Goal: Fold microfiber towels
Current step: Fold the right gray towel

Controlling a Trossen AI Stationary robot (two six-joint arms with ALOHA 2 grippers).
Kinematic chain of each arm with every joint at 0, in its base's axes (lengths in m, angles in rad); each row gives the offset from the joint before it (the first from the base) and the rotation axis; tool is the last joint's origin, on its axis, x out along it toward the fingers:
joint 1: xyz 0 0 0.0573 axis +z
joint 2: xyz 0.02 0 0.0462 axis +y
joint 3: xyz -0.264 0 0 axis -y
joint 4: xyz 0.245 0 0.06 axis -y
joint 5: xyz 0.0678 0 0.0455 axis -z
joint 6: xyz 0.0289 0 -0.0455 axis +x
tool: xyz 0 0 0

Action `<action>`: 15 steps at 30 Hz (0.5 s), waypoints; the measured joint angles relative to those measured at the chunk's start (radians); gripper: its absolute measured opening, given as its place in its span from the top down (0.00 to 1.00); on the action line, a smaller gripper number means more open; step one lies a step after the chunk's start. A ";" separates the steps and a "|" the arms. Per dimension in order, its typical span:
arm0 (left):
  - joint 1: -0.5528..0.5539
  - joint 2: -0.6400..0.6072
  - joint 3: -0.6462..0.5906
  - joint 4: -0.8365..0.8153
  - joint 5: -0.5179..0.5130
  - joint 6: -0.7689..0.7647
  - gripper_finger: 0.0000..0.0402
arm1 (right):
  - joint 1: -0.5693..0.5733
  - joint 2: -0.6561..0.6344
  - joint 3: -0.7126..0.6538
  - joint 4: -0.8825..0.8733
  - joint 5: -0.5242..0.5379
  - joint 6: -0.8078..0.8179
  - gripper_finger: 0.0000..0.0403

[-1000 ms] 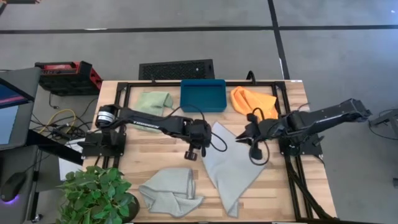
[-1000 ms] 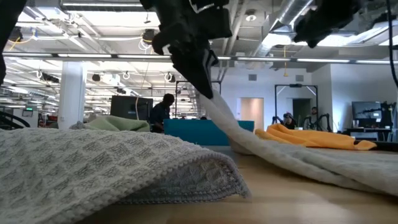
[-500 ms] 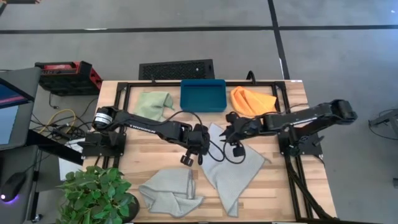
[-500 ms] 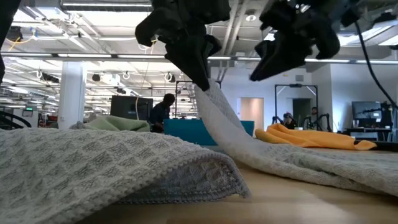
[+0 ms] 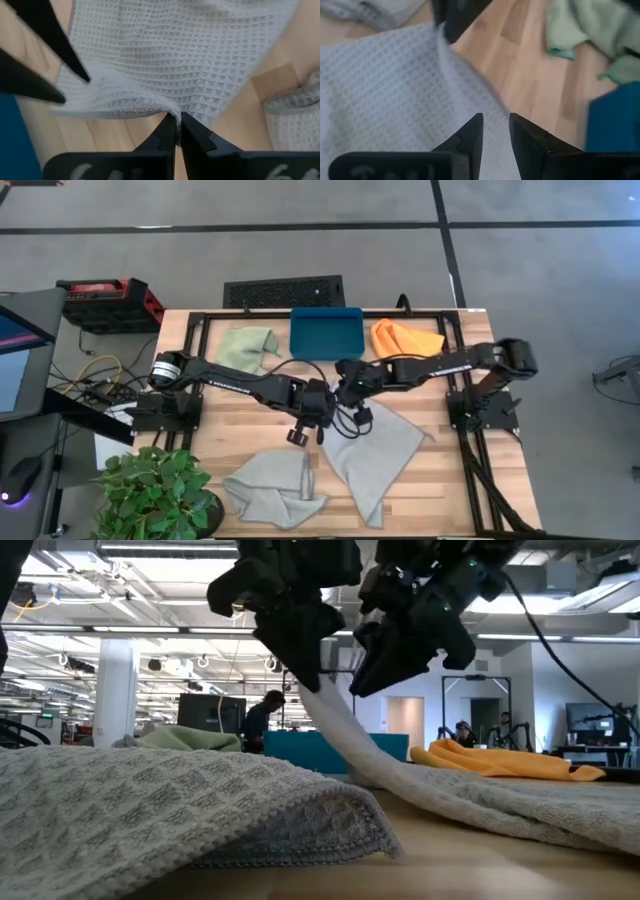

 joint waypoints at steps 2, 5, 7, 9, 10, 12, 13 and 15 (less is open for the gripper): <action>-0.005 0.000 0.000 -0.010 -0.003 -0.004 0.99 | -0.012 0.019 0.019 -0.027 -0.039 -0.027 0.71; -0.019 -0.008 0.000 -0.056 -0.007 -0.013 0.99 | -0.032 0.034 0.032 -0.039 -0.075 -0.045 0.71; -0.029 -0.020 0.000 -0.055 -0.010 -0.021 0.99 | -0.044 0.041 0.032 -0.040 -0.081 -0.045 0.71; -0.040 -0.037 0.000 -0.060 -0.012 -0.028 0.99 | -0.053 0.041 0.031 -0.045 -0.081 -0.044 0.71; -0.046 -0.050 0.000 -0.056 -0.013 -0.028 0.99 | -0.057 0.041 0.031 -0.045 -0.081 -0.044 0.71; -0.055 -0.071 0.000 -0.064 -0.014 -0.046 0.99 | -0.064 0.041 0.031 -0.052 -0.081 -0.044 0.71; -0.060 -0.081 0.000 -0.064 -0.013 -0.053 0.99 | -0.068 0.041 0.031 -0.053 -0.081 -0.041 0.71; -0.066 -0.096 0.001 -0.064 -0.014 -0.057 0.99 | -0.078 0.041 0.031 -0.055 -0.082 -0.005 0.71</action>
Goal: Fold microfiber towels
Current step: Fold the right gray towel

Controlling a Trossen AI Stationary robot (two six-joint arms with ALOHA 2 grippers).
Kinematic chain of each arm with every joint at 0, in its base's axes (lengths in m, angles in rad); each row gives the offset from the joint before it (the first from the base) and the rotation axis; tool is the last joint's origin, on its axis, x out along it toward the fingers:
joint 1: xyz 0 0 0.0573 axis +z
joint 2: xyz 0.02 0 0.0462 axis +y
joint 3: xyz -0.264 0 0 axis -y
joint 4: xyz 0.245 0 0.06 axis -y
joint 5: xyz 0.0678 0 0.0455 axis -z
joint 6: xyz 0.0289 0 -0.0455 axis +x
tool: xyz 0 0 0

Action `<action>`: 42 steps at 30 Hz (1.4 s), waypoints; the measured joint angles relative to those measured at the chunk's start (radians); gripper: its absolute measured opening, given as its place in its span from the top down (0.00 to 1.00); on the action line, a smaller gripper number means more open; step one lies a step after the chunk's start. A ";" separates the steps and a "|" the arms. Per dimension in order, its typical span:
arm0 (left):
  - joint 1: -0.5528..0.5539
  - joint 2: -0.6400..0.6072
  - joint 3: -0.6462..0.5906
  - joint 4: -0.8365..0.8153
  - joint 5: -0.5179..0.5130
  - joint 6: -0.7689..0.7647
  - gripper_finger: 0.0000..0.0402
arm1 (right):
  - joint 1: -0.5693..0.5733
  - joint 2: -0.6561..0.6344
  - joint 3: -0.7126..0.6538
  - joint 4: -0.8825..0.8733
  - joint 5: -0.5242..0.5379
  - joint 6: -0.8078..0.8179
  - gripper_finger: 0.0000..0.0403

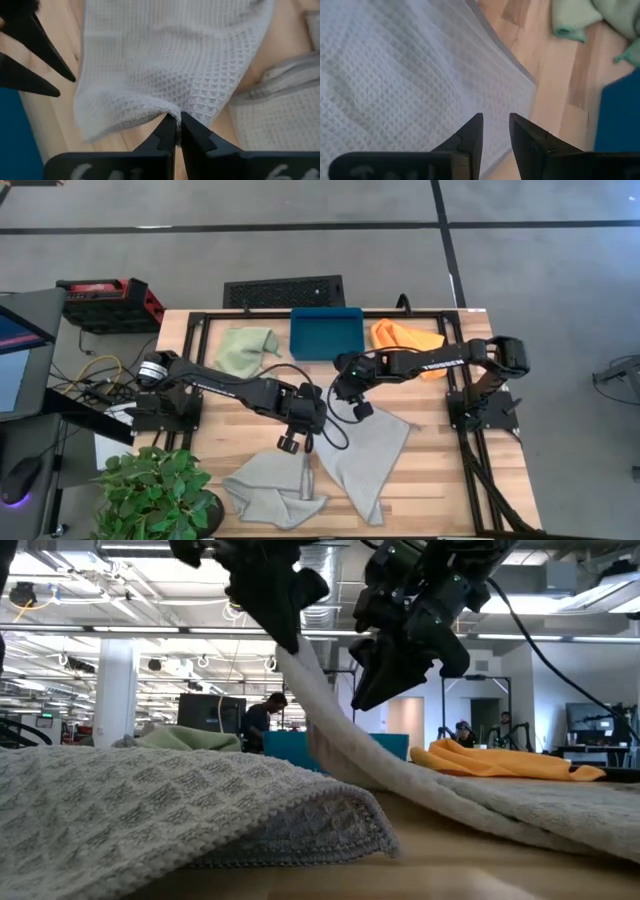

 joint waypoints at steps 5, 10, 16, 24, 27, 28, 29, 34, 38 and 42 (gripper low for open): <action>-0.008 -0.009 0.001 -0.018 -0.004 0.000 0.99 | -0.032 0.000 -0.006 -0.035 0.000 0.140 0.71; -0.008 -0.009 0.001 -0.084 0.001 -0.054 0.99 | -0.043 0.000 -0.027 -0.102 -0.001 0.224 0.71; 0.005 -0.009 -0.019 -0.208 0.001 -0.230 0.99 | -0.012 0.000 -0.046 -0.231 -0.001 0.276 0.71; 0.029 -0.009 -0.135 -0.201 -0.003 -0.430 0.99 | 0.037 0.000 -0.046 -0.271 -0.001 0.276 0.71; 0.029 -0.008 -0.159 -0.191 -0.037 -0.471 0.99 | 0.047 -0.006 -0.046 -0.288 0.002 0.276 0.71; 0.029 -0.009 -0.160 -0.192 -0.043 -0.482 0.99 | 0.049 -0.011 -0.046 -0.295 0.003 0.276 0.71; 0.029 -0.009 -0.166 -0.184 -0.045 -0.489 0.99 | 0.051 -0.013 -0.046 -0.297 0.003 0.278 0.71; 0.030 -0.009 -0.207 -0.176 -0.045 -0.540 0.99 | 0.061 -0.012 -0.046 -0.324 0.004 0.312 0.71; 0.039 -0.009 -0.251 -0.120 -0.049 -0.606 0.99 | 0.069 -0.012 -0.046 -0.348 0.031 0.320 0.71; 0.049 -0.009 -0.261 -0.125 -0.053 -0.654 0.98 | 0.072 -0.012 -0.046 -0.358 0.057 0.320 0.71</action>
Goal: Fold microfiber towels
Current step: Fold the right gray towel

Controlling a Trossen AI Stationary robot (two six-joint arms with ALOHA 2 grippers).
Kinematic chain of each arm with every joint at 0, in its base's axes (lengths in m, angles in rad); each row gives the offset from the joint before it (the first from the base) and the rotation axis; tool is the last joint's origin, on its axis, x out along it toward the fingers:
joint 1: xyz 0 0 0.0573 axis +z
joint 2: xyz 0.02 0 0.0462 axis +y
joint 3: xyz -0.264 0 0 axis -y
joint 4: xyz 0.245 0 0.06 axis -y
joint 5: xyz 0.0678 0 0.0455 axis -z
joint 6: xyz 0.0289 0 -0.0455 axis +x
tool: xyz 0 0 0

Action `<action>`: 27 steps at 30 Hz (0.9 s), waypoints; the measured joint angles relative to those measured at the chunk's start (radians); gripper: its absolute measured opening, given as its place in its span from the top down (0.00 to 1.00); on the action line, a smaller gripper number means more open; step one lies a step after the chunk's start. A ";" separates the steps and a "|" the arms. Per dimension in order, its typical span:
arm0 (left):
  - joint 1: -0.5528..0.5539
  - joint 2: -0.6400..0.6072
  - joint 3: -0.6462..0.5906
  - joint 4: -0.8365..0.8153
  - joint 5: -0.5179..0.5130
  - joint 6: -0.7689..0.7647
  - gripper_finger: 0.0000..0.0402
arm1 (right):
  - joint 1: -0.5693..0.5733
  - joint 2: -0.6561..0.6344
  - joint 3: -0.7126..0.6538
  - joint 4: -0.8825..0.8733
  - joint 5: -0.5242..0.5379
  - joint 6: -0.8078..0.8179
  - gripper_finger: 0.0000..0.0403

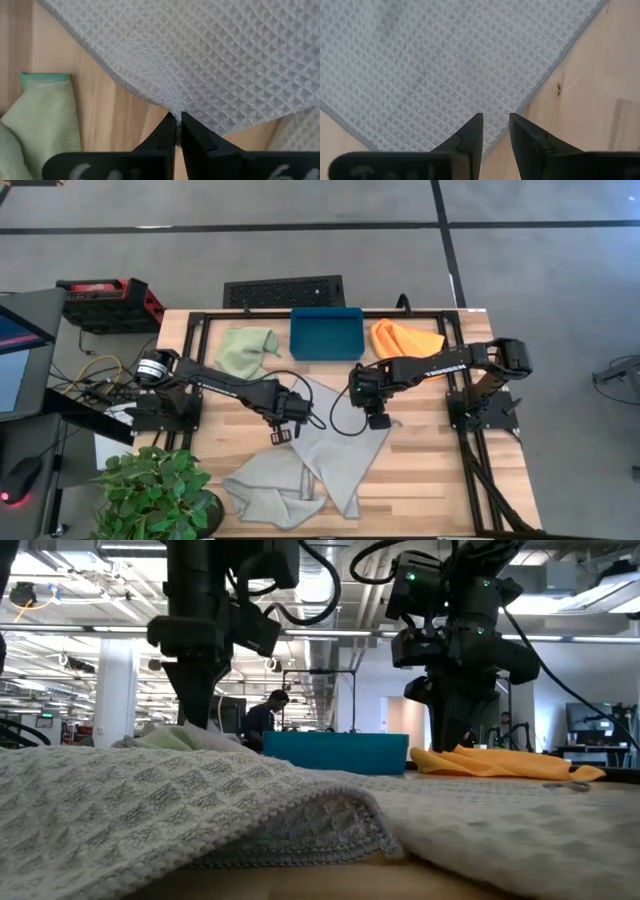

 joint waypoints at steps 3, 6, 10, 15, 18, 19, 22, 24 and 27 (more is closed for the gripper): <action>0.001 0.000 -0.007 0.002 -0.030 -0.004 0.96 | 0.000 0.000 0.000 -0.001 0.001 0.000 0.71; 0.001 0.000 -0.006 0.002 -0.047 0.002 0.90 | 0.000 0.000 0.000 -0.002 0.002 0.000 0.71; 0.002 0.000 -0.006 0.002 -0.049 0.002 0.79 | 0.000 0.000 0.000 -0.002 0.002 0.000 0.71; 0.002 0.000 0.000 -0.003 -0.027 0.002 0.67 | 0.000 -0.012 0.000 -0.028 0.003 0.000 0.71; 0.003 0.000 0.021 0.001 -0.020 0.027 0.65 | 0.005 -0.046 0.001 -0.042 0.005 0.000 0.71; 0.008 0.000 0.029 0.006 -0.036 0.043 0.64 | 0.008 -0.065 0.000 -0.054 0.008 0.000 0.71; 0.049 0.000 0.040 0.044 -0.046 0.077 0.65 | 0.024 -0.124 0.001 -0.054 0.036 0.001 0.71; 0.100 0.000 0.035 0.068 -0.025 0.096 0.65 | 0.039 -0.166 0.001 -0.064 0.065 0.018 0.71; 0.184 0.000 0.028 0.135 -0.018 0.120 0.66 | 0.063 -0.223 0.001 -0.084 0.103 0.059 0.71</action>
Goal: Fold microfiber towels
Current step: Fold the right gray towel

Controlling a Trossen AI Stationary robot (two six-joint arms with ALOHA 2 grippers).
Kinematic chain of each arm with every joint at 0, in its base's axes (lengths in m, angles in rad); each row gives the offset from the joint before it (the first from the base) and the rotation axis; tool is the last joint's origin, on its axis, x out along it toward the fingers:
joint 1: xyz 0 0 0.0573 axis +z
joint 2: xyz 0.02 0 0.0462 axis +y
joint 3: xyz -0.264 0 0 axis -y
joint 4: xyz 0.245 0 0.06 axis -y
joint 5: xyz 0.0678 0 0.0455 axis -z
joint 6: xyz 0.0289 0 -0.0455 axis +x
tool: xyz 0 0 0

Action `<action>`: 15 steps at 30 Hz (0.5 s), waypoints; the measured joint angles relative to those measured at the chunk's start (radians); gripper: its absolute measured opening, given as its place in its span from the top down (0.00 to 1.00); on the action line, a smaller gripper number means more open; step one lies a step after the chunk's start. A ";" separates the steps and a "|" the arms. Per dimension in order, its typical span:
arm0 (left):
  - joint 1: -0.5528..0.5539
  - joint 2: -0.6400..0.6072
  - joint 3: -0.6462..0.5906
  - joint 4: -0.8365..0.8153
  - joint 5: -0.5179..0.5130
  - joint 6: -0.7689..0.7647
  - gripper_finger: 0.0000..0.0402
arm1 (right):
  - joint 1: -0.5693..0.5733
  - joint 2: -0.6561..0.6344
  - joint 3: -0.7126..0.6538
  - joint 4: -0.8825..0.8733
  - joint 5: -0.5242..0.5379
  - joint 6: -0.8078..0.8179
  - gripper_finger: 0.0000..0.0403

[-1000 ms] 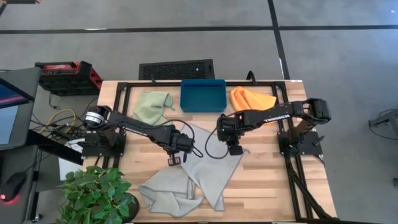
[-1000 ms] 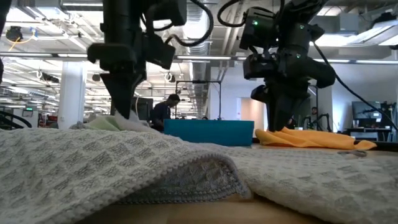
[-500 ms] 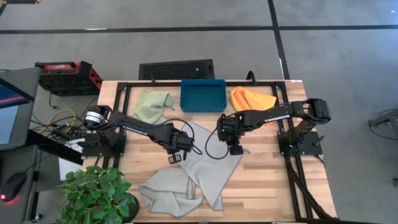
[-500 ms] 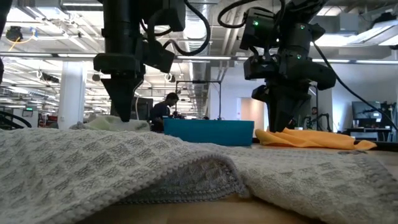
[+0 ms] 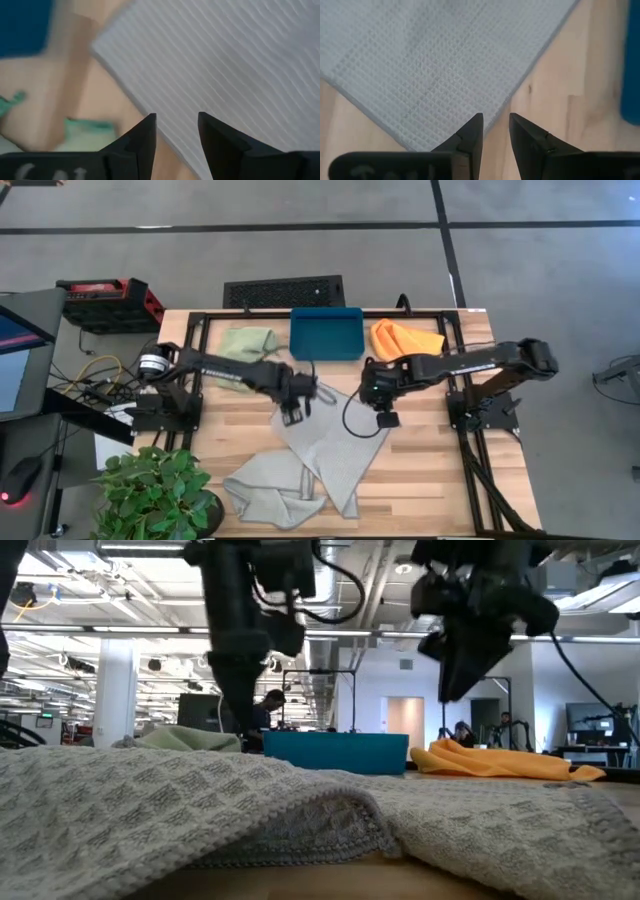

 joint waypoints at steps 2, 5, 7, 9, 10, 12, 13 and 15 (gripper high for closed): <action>0.058 0.000 0.000 0.045 0.003 0.000 0.66 | 0.015 -0.029 0.000 -0.006 0.003 0.016 0.71; 0.136 0.003 0.000 0.105 0.033 0.001 0.66 | 0.038 -0.066 0.000 -0.010 0.004 0.036 0.71; 0.173 0.025 0.000 0.142 0.069 0.002 0.66 | 0.052 -0.078 0.000 -0.013 0.004 0.052 0.71; 0.198 0.055 0.000 0.146 0.103 -0.002 0.66 | 0.064 -0.085 0.000 -0.011 0.006 0.062 0.71; 0.210 0.074 0.000 0.155 0.114 -0.007 0.66 | 0.071 -0.085 0.000 -0.010 0.005 0.062 0.71; 0.228 0.115 -0.001 0.168 0.117 -0.013 0.66 | 0.085 -0.086 0.000 -0.016 0.006 0.063 0.71; 0.235 0.131 -0.002 0.173 0.116 -0.016 0.66 | 0.091 -0.086 0.000 -0.012 0.005 0.063 0.71; 0.242 0.149 -0.003 0.200 0.108 -0.020 0.66 | 0.104 -0.081 0.000 -0.019 0.005 0.063 0.71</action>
